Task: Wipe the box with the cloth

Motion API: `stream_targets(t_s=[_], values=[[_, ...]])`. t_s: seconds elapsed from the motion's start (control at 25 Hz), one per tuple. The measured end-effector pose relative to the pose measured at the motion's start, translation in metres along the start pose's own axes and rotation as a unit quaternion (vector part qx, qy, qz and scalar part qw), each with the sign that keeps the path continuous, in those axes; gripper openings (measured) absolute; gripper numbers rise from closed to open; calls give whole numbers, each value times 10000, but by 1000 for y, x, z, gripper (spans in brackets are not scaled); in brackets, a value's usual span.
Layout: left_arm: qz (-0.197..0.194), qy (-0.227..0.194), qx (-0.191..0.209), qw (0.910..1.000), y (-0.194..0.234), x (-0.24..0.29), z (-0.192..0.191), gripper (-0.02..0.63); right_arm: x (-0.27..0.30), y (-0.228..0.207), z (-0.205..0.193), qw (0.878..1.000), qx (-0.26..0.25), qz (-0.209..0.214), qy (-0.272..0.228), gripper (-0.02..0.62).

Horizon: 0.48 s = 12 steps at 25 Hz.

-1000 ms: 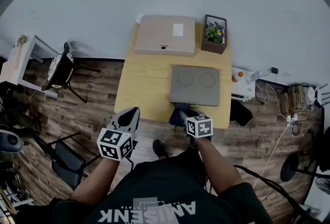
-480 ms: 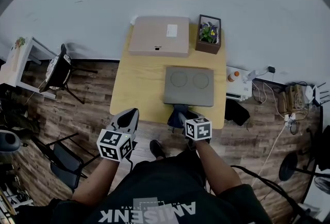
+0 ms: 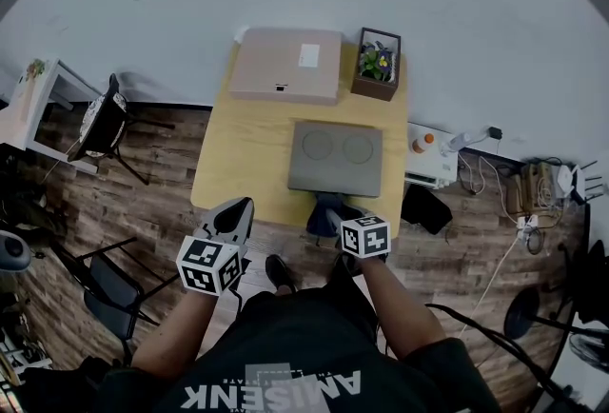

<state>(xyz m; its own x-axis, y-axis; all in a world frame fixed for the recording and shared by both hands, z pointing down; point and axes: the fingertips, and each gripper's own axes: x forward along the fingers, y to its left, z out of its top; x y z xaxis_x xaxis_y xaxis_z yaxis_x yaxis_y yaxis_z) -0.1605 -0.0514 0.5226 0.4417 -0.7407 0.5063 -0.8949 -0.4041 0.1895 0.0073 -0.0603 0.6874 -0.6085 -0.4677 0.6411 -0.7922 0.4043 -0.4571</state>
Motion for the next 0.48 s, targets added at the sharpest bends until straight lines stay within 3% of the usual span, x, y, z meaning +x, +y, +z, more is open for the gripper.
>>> stream_targets(t_s=[0.48], values=[[159, -11, -109, 9998, -23, 9, -2, 2, -18, -29, -3, 9996, 162, 211, 60, 100]])
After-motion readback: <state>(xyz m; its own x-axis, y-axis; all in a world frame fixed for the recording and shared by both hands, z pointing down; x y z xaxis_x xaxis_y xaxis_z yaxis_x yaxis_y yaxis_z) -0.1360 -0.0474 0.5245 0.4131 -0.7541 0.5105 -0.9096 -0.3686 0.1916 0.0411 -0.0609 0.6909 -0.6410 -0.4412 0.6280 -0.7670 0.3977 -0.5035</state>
